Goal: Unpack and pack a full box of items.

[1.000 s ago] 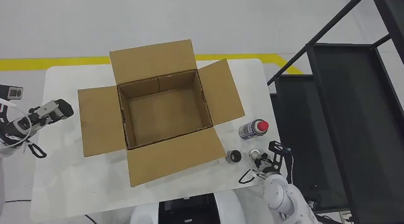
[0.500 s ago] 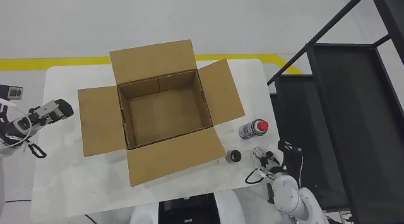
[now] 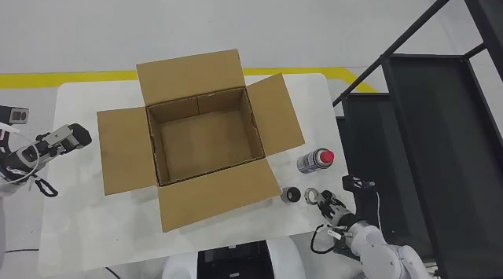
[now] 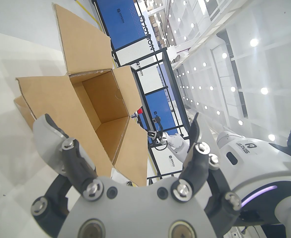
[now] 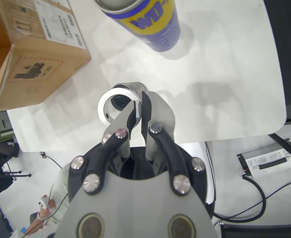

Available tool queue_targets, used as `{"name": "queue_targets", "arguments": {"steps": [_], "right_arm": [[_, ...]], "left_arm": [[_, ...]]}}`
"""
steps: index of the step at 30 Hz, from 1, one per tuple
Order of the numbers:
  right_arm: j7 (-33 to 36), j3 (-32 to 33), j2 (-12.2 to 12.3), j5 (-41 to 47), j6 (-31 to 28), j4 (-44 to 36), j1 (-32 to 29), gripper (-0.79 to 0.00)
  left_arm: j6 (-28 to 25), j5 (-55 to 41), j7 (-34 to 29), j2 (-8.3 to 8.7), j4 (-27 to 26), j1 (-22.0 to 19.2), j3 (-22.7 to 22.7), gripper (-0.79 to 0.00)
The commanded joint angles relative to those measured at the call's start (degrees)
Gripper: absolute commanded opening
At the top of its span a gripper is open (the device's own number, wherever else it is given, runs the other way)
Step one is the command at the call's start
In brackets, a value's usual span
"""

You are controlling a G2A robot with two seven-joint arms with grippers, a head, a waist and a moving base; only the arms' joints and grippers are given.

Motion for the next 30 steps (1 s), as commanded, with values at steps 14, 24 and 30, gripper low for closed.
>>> {"name": "queue_targets", "arguments": {"steps": [14,24,30], "right_arm": [[-0.9,-2.9,0.4,9.1,-2.7,-10.1,4.2,-0.785],[1.2,-24.9,-0.3,-6.2,10.9,-4.8,22.8,-0.785],[4.0,-36.1,-1.5,-16.5,21.5,3.0,33.8,-0.785]], "left_arm": [[0.0,0.0,0.0,0.0,0.0,0.0,0.0,0.0],[0.0,0.0,0.0,0.0,0.0,0.0,0.0,0.0],[0.0,0.0,0.0,0.0,0.0,0.0,0.0,0.0]]}}
